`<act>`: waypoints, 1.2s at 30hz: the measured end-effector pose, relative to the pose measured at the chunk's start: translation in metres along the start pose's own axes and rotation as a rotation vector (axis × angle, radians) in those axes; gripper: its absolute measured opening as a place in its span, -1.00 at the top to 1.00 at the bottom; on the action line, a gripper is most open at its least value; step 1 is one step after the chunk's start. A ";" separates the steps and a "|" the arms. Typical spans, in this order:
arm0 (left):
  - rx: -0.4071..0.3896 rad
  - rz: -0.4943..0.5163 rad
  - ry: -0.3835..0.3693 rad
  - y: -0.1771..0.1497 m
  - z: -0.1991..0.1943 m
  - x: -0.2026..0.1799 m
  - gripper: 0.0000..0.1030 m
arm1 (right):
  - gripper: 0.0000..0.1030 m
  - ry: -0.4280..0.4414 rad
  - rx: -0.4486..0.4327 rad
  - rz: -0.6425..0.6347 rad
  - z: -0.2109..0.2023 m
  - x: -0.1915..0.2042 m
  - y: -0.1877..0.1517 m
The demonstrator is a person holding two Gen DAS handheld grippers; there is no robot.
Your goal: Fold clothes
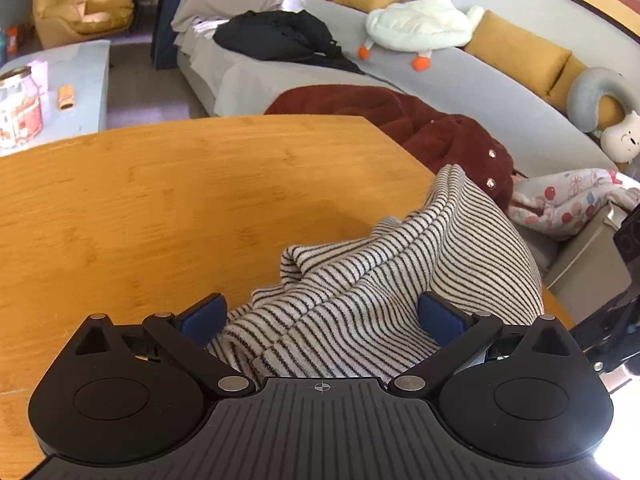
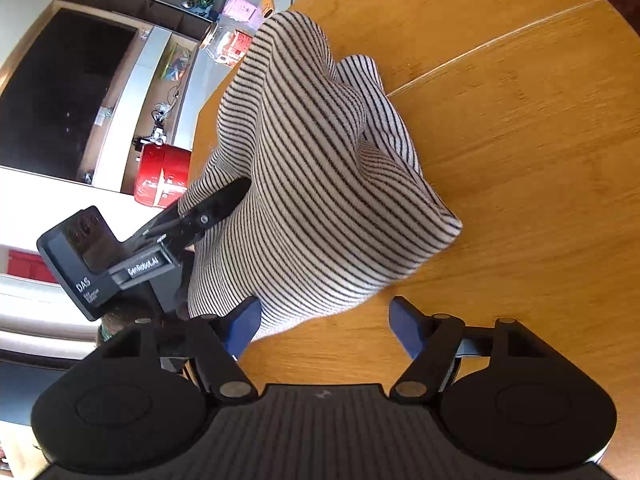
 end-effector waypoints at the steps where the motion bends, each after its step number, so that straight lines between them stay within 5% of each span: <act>1: 0.000 -0.012 -0.004 -0.002 0.000 0.001 -1.00 | -0.39 0.006 -0.004 0.001 0.002 0.002 0.004; 11: -0.008 -0.119 -0.022 -0.019 -0.010 0.010 -1.00 | -0.39 -0.068 -0.118 -0.040 -0.003 0.015 0.045; 21: 0.003 -0.108 -0.087 -0.035 -0.020 -0.024 -1.00 | -0.50 -0.272 -0.347 -0.255 -0.026 0.048 0.076; 29: -0.139 -0.148 -0.006 -0.017 -0.058 -0.014 -1.00 | -0.80 -0.235 -0.336 -0.272 -0.033 0.044 0.063; 36: -0.066 -0.158 0.049 -0.015 -0.019 -0.004 -1.00 | -0.63 -0.184 -0.251 -0.254 -0.013 0.031 0.044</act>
Point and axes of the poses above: each gripper's, at about its wrist camera, not at the fingertips, and z roughly the way its jaws point, x to its left, y to its top, the point moved 4 cm from there along z, roughly the way its jaws point, and after that the axes turned 9 degrees about x, right-handed, at the moved point
